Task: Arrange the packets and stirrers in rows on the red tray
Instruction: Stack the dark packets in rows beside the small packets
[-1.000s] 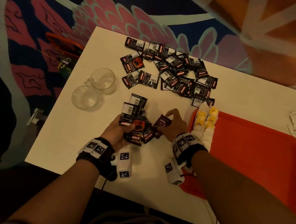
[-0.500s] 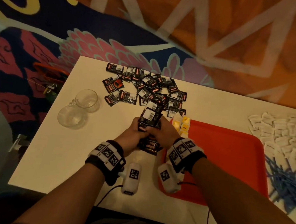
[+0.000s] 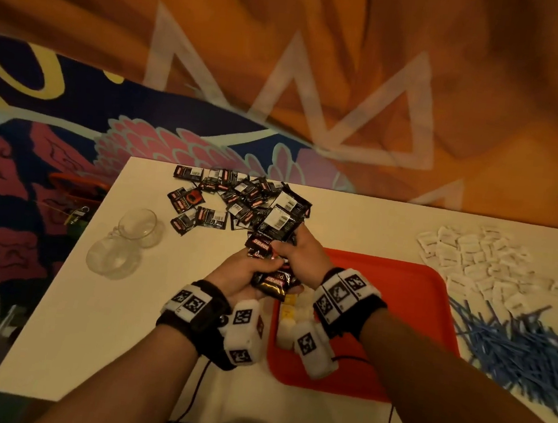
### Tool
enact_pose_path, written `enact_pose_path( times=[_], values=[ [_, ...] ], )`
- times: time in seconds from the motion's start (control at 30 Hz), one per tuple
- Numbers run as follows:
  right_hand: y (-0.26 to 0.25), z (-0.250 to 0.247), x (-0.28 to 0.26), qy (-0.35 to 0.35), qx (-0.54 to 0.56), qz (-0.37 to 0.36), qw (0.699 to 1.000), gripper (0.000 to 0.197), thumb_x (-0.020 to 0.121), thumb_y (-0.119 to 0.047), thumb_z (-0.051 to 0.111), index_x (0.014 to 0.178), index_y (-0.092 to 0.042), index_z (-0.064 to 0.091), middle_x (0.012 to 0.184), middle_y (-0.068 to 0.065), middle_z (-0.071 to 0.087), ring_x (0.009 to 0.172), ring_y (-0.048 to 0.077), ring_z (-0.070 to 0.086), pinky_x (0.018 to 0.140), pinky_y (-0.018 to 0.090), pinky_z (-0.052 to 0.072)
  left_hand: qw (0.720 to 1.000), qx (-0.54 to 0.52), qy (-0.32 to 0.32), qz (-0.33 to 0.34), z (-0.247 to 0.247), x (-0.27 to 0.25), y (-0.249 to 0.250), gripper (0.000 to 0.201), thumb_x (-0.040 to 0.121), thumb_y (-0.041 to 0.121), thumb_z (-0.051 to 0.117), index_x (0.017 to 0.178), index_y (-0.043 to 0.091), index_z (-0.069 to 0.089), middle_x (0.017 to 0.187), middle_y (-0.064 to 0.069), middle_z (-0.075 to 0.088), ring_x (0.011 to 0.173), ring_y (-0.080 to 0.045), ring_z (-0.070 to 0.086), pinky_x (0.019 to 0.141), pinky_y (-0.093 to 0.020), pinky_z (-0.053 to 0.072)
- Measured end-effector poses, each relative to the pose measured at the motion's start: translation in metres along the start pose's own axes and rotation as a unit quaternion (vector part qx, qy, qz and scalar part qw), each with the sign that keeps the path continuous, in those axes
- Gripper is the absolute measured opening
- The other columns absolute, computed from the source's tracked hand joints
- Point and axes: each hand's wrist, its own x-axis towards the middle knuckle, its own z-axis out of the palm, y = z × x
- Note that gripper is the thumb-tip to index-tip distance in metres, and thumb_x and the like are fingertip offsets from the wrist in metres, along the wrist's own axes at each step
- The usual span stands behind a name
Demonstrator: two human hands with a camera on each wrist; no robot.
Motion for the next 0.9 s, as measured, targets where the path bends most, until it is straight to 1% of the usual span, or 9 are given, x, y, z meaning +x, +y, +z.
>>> enact_pose_path(
  times=[0.17,0.23,0.3,0.4,0.47,0.6,0.77,0.83,0.9],
  values=[
    [0.000,-0.012,-0.013,-0.007,0.013,-0.022,1.000,0.027,0.088,-0.023,0.063,0.109,-0.036,0.052,0.122,-0.002,0.063,0.114,0.018,0.059,0.100,0.039,0.045,0.998,0.021,0.066,-0.003,0.014,0.001,-0.004,0.037,0.090,-0.016,0.047,0.123,-0.001,0.056,0.101,-0.025,0.070,0.088,-0.039,0.070,0.058,-0.042,0.060],
    [-0.002,-0.018,-0.021,0.004,0.015,-0.043,0.999,0.015,0.092,-0.041,0.059,0.106,-0.035,0.059,0.117,-0.003,0.066,0.109,0.015,0.062,0.100,0.040,0.047,0.997,0.022,0.072,-0.010,0.016,-0.001,-0.007,0.042,0.088,-0.017,0.050,0.125,0.001,0.055,0.104,-0.026,0.068,0.086,-0.039,0.072,0.058,-0.043,0.060],
    [-0.004,-0.026,-0.027,0.030,-0.041,-0.051,0.997,0.021,0.097,-0.048,0.051,0.097,-0.030,0.062,0.107,-0.003,0.066,0.100,0.014,0.062,0.091,0.033,0.048,0.997,0.029,0.073,-0.020,0.016,-0.002,-0.010,0.046,0.085,-0.018,0.052,0.127,0.001,0.054,0.106,-0.026,0.068,0.085,-0.040,0.073,0.059,-0.043,0.060],
    [0.001,-0.034,-0.028,0.087,-0.091,-0.065,0.990,0.024,0.096,-0.046,0.053,0.093,-0.025,0.064,0.099,-0.001,0.060,0.092,0.014,0.057,0.080,0.027,0.042,0.996,0.045,0.071,-0.039,0.016,-0.003,-0.015,0.041,0.087,-0.016,0.051,0.126,-0.001,0.054,0.098,-0.026,0.071,0.082,-0.039,0.073,0.058,-0.042,0.060],
    [0.006,-0.037,-0.026,0.097,-0.051,-0.083,0.991,0.023,0.094,-0.040,0.060,0.101,-0.019,0.069,0.100,0.000,0.066,0.091,0.016,0.062,0.084,0.035,0.050,0.995,0.050,0.070,-0.050,0.016,-0.004,-0.016,0.037,0.088,-0.016,0.050,0.121,-0.002,0.055,0.093,-0.025,0.072,0.079,-0.037,0.073,0.057,-0.041,0.060],
    [0.009,-0.044,-0.026,0.122,-0.018,-0.108,0.986,0.010,0.092,-0.030,0.065,0.085,-0.026,0.070,0.081,-0.004,0.068,0.074,0.012,0.060,0.075,0.045,0.053,0.993,0.069,0.074,-0.066,0.017,-0.006,-0.015,0.038,0.076,-0.008,0.059,0.114,-0.006,0.057,0.095,-0.027,0.072,0.082,-0.039,0.072,0.067,-0.043,0.063],
    [-0.002,-0.058,-0.029,0.211,0.056,-0.141,0.966,0.007,0.091,-0.021,0.067,0.095,-0.024,0.072,0.074,-0.016,0.065,0.062,-0.006,0.055,0.065,0.021,0.043,0.989,0.074,0.111,-0.070,0.010,-0.011,-0.012,0.046,0.076,-0.004,0.063,0.121,-0.006,0.056,0.112,-0.030,0.068,0.120,-0.049,0.055,0.088,-0.043,0.055],
    [-0.007,-0.062,-0.035,0.206,0.018,-0.181,0.962,0.016,0.088,-0.014,0.070,0.101,-0.022,0.074,0.085,-0.016,0.067,0.073,-0.010,0.057,0.067,0.013,0.044,0.991,0.036,0.119,-0.057,0.011,-0.012,-0.010,0.045,0.076,-0.005,0.060,0.120,-0.008,0.055,0.109,-0.032,0.068,0.106,-0.047,0.064,0.084,-0.043,0.055],
    [-0.008,-0.061,-0.044,0.136,-0.101,-0.244,0.955,0.024,0.086,-0.006,0.070,0.103,-0.021,0.075,0.095,-0.013,0.068,0.085,-0.010,0.058,0.076,0.008,0.045,0.992,-0.010,0.124,-0.033,0.013,-0.013,-0.008,0.043,0.075,-0.006,0.056,0.118,-0.010,0.054,0.101,-0.033,0.069,0.087,-0.044,0.070,0.076,-0.046,0.058]
  ],
)
